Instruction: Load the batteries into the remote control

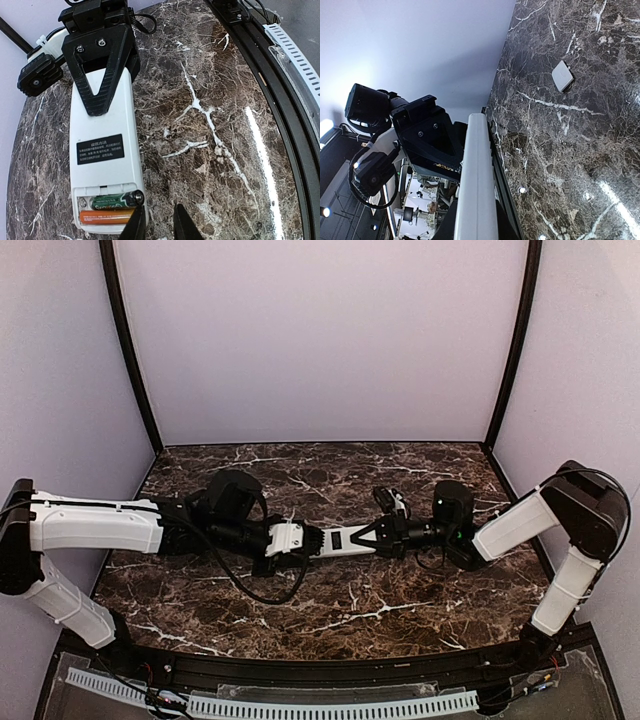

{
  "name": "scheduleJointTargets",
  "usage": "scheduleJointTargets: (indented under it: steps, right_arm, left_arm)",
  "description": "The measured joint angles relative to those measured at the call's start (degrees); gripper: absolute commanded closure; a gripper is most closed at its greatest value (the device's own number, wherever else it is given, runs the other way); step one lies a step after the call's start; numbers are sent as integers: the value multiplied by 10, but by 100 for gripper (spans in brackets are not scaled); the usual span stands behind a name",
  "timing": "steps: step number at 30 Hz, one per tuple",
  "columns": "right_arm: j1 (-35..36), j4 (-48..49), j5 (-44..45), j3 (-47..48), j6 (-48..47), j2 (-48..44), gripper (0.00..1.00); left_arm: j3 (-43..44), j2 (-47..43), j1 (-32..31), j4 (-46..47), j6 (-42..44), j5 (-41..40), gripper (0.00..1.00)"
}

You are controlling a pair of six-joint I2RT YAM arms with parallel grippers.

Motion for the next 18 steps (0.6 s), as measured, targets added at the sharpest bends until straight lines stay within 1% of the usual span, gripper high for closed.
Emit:
scheduleJointTargets:
  steps: [4, 9, 11, 14, 18]
  right_arm:
    - [1, 0, 0, 0, 0, 0, 100]
    - [1, 3, 0, 0, 1, 0, 100]
    - [1, 5, 0, 0, 1, 0, 100]
    - [1, 6, 0, 0, 2, 0, 100]
    - [1, 6, 1, 0, 3, 1, 100]
  left_arm:
    - [0, 0, 0, 1, 0, -8, 81]
    - [0, -1, 0, 1, 3, -21, 78]
    - [0, -3, 0, 1, 6, -26, 77]
    - [0, -10, 0, 1, 9, -33, 72]
    - [0, -19, 0, 3, 7, -34, 69]
